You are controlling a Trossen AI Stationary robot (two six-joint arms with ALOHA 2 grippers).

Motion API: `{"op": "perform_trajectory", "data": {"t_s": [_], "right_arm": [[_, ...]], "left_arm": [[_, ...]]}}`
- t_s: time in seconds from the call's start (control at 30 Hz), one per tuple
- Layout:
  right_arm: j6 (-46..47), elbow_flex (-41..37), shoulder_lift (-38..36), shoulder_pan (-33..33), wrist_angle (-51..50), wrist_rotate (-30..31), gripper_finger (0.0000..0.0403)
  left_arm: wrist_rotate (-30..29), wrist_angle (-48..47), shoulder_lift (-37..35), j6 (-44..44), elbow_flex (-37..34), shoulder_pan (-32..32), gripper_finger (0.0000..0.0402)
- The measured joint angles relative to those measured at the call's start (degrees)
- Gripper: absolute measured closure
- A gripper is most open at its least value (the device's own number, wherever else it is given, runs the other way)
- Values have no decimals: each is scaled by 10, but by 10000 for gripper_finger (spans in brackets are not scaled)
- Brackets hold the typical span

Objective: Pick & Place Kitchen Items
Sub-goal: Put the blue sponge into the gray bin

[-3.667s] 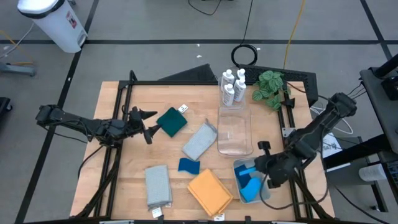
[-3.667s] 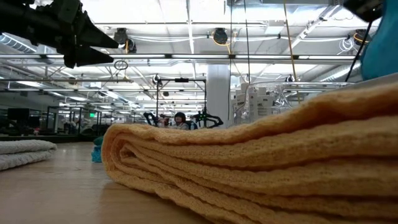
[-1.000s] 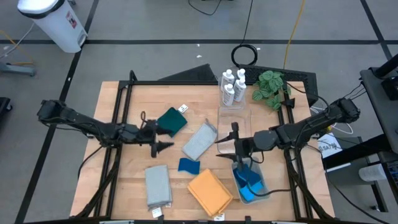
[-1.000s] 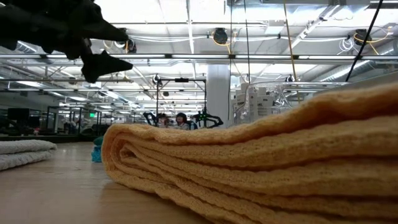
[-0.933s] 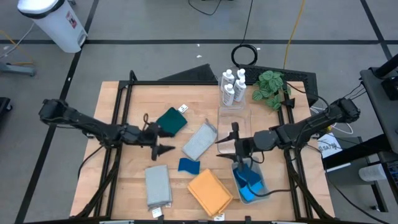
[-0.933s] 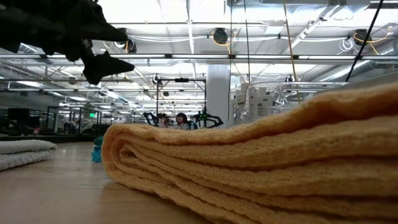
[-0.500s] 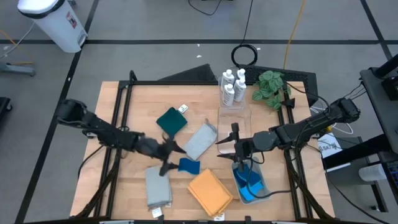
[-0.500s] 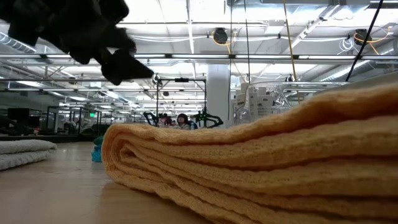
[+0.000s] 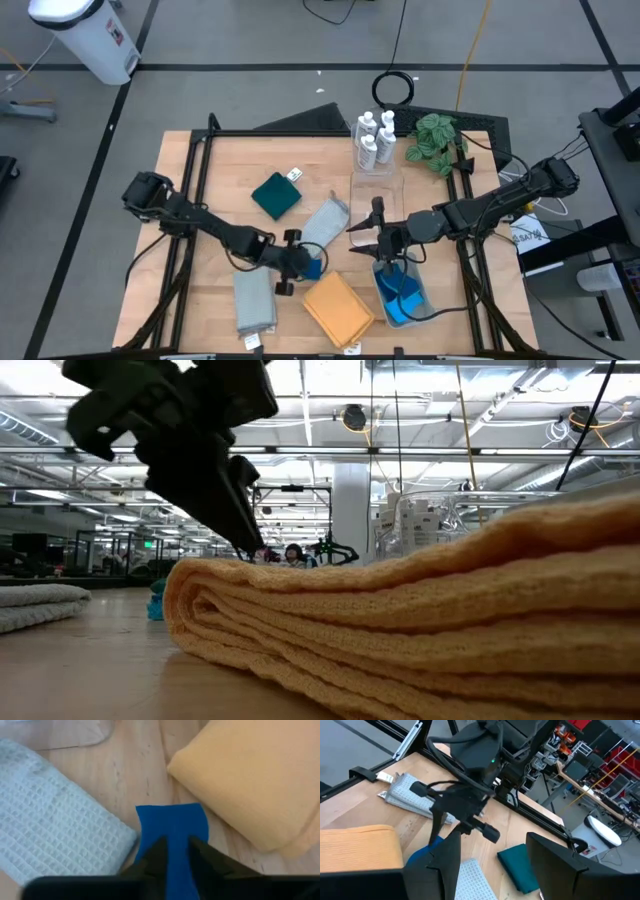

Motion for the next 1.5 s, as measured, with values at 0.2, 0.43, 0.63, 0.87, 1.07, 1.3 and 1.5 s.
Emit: {"op": "perform_trajectory", "data": {"t_s": [0.2, 0.43, 0.63, 0.87, 1.07, 1.3, 1.5], "right_arm": [[-21, 0, 0, 0, 4, 0, 207], [-38, 0, 0, -7, 8, -2, 207], [-36, 1, 0, -31, 10, -2, 207], [-32, 1, 0, -55, 13, -28, 207], [-33, 1, 0, -70, 12, -95, 207], [-28, 1, 0, -79, 12, -91, 207], [-21, 1, 0, -79, 4, -90, 207]], "left_arm": [[33, -15, 1, -41, 1, 16, 390], [27, -13, 18, -53, 0, 17, 392], [59, 0, 48, -69, 0, 19, 388], [52, -88, 37, -147, 1, 19, 398], [11, -180, 32, -230, 2, 14, 387], [-19, -218, 5, -240, -1, 11, 393], [-58, -180, -56, -269, -1, -11, 398]]}}
